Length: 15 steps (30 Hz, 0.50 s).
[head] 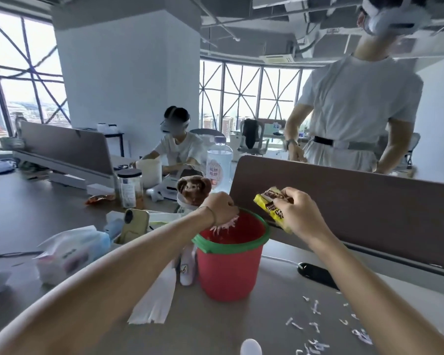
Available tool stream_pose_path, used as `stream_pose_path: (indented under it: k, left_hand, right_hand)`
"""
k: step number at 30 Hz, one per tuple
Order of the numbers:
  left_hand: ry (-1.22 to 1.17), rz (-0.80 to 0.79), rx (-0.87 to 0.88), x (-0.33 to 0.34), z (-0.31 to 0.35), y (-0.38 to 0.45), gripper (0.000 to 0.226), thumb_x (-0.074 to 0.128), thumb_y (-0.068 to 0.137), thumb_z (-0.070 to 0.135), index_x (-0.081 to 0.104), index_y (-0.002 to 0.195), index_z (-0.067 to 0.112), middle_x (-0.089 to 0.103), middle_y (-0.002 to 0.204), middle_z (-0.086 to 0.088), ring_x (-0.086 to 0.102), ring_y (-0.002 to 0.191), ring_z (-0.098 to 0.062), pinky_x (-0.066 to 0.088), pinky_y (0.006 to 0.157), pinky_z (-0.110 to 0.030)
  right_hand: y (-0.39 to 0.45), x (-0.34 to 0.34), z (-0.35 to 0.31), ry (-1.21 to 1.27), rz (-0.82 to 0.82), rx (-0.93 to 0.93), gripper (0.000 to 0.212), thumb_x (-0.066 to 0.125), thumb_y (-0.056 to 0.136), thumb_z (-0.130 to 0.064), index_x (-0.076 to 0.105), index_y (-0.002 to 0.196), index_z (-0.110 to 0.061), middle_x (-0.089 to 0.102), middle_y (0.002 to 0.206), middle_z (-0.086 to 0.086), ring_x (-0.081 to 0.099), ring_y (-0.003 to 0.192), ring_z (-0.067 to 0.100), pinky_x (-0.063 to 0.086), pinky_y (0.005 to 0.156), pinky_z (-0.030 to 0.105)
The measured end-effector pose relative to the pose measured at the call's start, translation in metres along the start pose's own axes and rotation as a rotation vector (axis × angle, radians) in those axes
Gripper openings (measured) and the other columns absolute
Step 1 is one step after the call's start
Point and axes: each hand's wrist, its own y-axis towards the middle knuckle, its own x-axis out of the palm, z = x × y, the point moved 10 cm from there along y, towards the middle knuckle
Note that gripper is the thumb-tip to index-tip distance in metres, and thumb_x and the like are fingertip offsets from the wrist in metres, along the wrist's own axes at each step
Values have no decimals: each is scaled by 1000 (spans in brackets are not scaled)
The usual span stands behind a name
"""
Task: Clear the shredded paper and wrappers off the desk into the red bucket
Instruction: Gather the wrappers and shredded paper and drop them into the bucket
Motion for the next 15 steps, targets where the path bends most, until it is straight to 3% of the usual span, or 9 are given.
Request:
stream_pose_path:
  k: [4, 7, 10, 12, 15]
  left_hand:
    - [26, -73, 22, 10, -2, 3, 31, 63, 80, 29, 62, 51, 18, 64, 62, 1, 60, 64, -21, 49, 58, -26]
    - [97, -142, 49, 13, 1, -1, 22, 57, 78, 21, 75, 66, 18, 73, 72, 0, 68, 70, -22, 59, 65, -31]
    - [208, -222, 91, 16, 5, -11, 24, 57, 77, 19, 70, 56, 20, 67, 64, 7, 64, 67, -20, 55, 62, -28]
    - [271, -259, 114, 14, 7, -20, 21, 57, 72, 23, 78, 69, 24, 73, 77, 8, 67, 80, -18, 58, 75, -29]
    - [349, -328, 215, 9, 19, -37, 47, 47, 74, 8, 80, 99, 29, 76, 102, 7, 68, 96, -17, 57, 90, -31]
  right_hand:
    - [2, 9, -2, 29, -11, -1, 19, 56, 96, -24, 65, 80, -17, 72, 71, 8, 68, 68, 28, 50, 62, 41]
    - [5, 16, -2, 53, -13, -3, 18, 57, 95, -23, 66, 81, -17, 73, 74, 14, 68, 65, 30, 53, 62, 45]
    - [10, 24, 1, 148, -31, 28, 17, 59, 96, -20, 70, 84, -14, 73, 73, 14, 63, 62, 22, 46, 59, 36]
    - [14, 30, 3, 232, -33, 62, 15, 61, 96, -16, 72, 86, -12, 73, 73, 9, 65, 67, 21, 47, 62, 34]
    - [20, 40, 1, 275, -23, 87, 13, 63, 94, -12, 75, 88, -13, 77, 80, 8, 71, 72, 22, 56, 66, 38]
